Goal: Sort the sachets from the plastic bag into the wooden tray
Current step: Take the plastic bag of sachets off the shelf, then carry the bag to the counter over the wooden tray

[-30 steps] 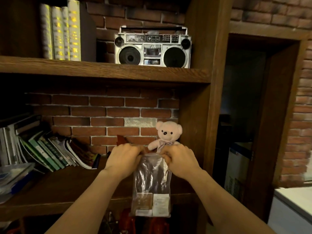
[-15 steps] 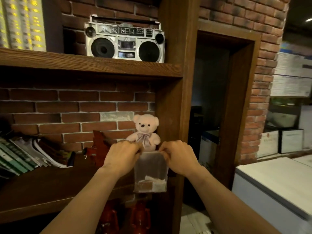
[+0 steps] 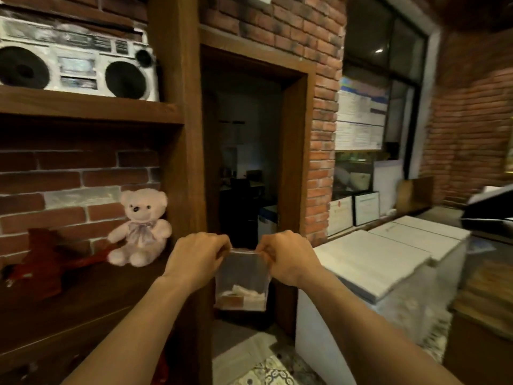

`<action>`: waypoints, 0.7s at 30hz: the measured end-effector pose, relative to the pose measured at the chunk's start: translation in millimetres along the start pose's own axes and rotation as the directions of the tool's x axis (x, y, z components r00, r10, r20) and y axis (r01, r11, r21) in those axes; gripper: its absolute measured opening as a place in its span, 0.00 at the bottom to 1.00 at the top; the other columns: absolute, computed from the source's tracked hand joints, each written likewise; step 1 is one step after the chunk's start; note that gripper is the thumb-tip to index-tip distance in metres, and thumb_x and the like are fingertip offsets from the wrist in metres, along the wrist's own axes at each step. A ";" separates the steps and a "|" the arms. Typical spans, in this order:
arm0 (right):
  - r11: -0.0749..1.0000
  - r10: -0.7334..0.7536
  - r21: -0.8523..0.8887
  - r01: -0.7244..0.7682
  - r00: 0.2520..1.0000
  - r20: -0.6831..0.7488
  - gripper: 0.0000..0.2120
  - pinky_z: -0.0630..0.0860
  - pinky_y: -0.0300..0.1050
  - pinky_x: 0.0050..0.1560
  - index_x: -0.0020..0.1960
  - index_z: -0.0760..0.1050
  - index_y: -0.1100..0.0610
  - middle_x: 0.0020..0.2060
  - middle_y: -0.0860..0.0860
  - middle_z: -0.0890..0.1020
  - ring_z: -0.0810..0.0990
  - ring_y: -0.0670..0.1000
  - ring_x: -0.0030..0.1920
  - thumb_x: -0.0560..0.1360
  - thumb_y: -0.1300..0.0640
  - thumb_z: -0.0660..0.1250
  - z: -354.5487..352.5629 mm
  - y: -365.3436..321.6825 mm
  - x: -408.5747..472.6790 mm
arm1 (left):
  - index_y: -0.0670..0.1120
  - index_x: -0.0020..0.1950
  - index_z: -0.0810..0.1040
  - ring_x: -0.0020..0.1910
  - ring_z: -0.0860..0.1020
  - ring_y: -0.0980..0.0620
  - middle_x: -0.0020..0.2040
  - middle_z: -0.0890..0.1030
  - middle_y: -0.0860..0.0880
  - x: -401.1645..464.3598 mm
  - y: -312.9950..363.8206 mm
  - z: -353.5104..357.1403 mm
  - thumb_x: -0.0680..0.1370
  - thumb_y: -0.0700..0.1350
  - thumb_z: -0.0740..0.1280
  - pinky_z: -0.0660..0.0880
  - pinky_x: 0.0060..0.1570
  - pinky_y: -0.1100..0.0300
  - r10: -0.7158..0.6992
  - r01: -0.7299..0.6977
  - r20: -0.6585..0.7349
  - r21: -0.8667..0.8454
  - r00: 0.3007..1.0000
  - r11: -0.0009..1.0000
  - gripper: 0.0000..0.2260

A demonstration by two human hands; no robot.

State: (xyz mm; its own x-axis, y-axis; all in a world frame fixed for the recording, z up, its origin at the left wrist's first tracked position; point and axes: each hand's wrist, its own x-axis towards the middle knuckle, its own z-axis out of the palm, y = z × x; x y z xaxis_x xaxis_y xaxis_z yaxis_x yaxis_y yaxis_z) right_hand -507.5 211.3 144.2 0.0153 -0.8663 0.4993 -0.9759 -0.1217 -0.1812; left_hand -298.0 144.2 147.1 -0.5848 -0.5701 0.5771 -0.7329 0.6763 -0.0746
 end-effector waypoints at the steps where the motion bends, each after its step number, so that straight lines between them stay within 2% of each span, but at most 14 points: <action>1: 1.000 0.022 -0.015 -0.022 1.000 -0.001 0.09 0.79 0.48 0.41 0.53 0.81 0.46 0.45 0.45 0.85 0.80 0.49 0.42 0.77 0.54 0.65 -9.8 14.9 -7.7 | 0.58 0.53 0.78 0.48 0.81 0.53 0.50 0.83 0.56 7.8 17.5 2.0 0.78 0.48 0.68 0.79 0.45 0.52 0.007 -0.007 -0.002 -0.011 1.000 1.000 0.06; 3: 0.996 0.084 -0.038 -0.083 0.997 0.003 0.08 0.82 0.51 0.43 0.52 0.81 0.46 0.44 0.45 0.84 0.81 0.49 0.43 0.77 0.54 0.65 -32.8 48.2 -28.1 | 0.58 0.55 0.78 0.49 0.80 0.54 0.50 0.82 0.57 26.5 59.1 8.5 0.79 0.47 0.67 0.79 0.46 0.54 0.043 -0.044 -0.008 -0.050 0.999 0.998 0.07; 5: 0.988 0.143 -0.058 -0.143 0.990 -0.012 0.06 0.81 0.45 0.39 0.49 0.80 0.45 0.41 0.43 0.81 0.80 0.48 0.41 0.76 0.55 0.68 -52.5 77.4 -49.1 | 0.59 0.53 0.79 0.48 0.80 0.53 0.48 0.82 0.57 43.2 98.1 15.3 0.80 0.47 0.65 0.78 0.45 0.53 0.077 -0.078 -0.017 -0.079 0.997 0.994 0.06; 7: 0.975 0.195 -0.102 -0.199 0.980 -0.049 0.05 0.71 0.36 0.34 0.48 0.79 0.44 0.40 0.44 0.81 0.78 0.47 0.39 0.75 0.55 0.70 -72.5 108.5 -75.8 | 0.59 0.52 0.79 0.46 0.80 0.53 0.47 0.83 0.57 59.8 142.7 24.1 0.81 0.49 0.63 0.76 0.41 0.54 0.108 -0.111 -0.038 -0.101 0.993 0.989 0.06; 9: 0.952 0.259 -0.147 -0.267 0.963 -0.073 0.06 0.64 0.35 0.33 0.50 0.81 0.44 0.42 0.45 0.83 0.78 0.48 0.40 0.75 0.54 0.70 -94.1 138.0 -105.4 | 0.59 0.50 0.79 0.45 0.80 0.53 0.47 0.84 0.57 74.8 189.3 34.5 0.80 0.51 0.64 0.69 0.36 0.58 0.147 -0.152 -0.051 -0.132 0.988 0.979 0.05; 11: 0.919 0.334 -0.195 -0.343 0.939 -0.079 0.09 0.71 0.41 0.36 0.52 0.81 0.45 0.44 0.45 0.85 0.80 0.51 0.44 0.75 0.55 0.68 -117.7 163.4 -135.6 | 0.60 0.49 0.79 0.45 0.81 0.52 0.47 0.85 0.57 86.4 233.8 44.6 0.80 0.52 0.65 0.70 0.36 0.59 0.189 -0.195 -0.048 -0.172 0.981 0.966 0.04; 14: 0.858 0.442 -0.249 -0.450 0.893 -0.090 0.11 0.79 0.49 0.50 0.54 0.81 0.46 0.47 0.46 0.86 0.82 0.53 0.49 0.75 0.56 0.66 -151.8 189.1 -180.7 | 0.60 0.53 0.80 0.48 0.81 0.53 0.50 0.85 0.57 100.1 292.1 57.4 0.80 0.53 0.65 0.76 0.44 0.57 0.276 -0.280 -0.051 -0.240 0.960 0.929 0.05; 17: 0.794 0.513 -0.297 -0.530 0.847 -0.141 0.10 0.79 0.49 0.48 0.53 0.81 0.46 0.47 0.46 0.85 0.82 0.53 0.49 0.75 0.57 0.66 -182.3 209.8 -229.3 | 0.59 0.55 0.81 0.48 0.81 0.53 0.50 0.86 0.57 108.3 351.6 56.9 0.81 0.53 0.63 0.79 0.47 0.53 0.395 -0.398 -0.077 -0.313 0.916 0.862 0.08; 21: 0.712 0.575 -0.329 -0.620 0.784 -0.232 0.07 0.76 0.44 0.42 0.53 0.80 0.45 0.48 0.47 0.85 0.82 0.50 0.47 0.76 0.53 0.69 -214.6 228.3 -288.4 | 0.60 0.54 0.80 0.46 0.80 0.51 0.48 0.85 0.56 106.7 420.6 50.0 0.81 0.53 0.63 0.77 0.43 0.54 0.497 -0.505 -0.125 -0.375 0.858 0.778 0.07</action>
State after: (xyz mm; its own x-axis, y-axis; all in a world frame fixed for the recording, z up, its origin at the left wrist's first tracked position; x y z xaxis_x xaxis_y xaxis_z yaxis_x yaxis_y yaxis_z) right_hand -781.5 537.4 140.6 -0.6001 -0.6369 0.4839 -0.7763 0.6096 -0.1603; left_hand -686.0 344.6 136.7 -0.8229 -0.0946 0.5603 -0.1442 0.9885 -0.0448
